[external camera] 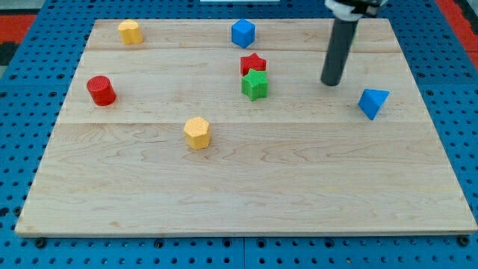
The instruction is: Push the red star to the left of the green star
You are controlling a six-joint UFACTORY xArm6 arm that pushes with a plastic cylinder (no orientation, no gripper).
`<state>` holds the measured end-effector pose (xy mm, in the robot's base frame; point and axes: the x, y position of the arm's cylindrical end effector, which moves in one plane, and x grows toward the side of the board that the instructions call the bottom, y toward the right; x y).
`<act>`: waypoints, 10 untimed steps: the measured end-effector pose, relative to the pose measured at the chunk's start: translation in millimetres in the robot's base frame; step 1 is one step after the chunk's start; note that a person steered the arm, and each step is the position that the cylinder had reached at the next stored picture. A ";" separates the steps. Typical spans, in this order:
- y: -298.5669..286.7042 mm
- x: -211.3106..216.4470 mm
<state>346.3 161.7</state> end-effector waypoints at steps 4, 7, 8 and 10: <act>-121.9 -38.0; -153.8 -32.3; -173.1 -31.7; -193.4 -31.2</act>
<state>315.1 -31.7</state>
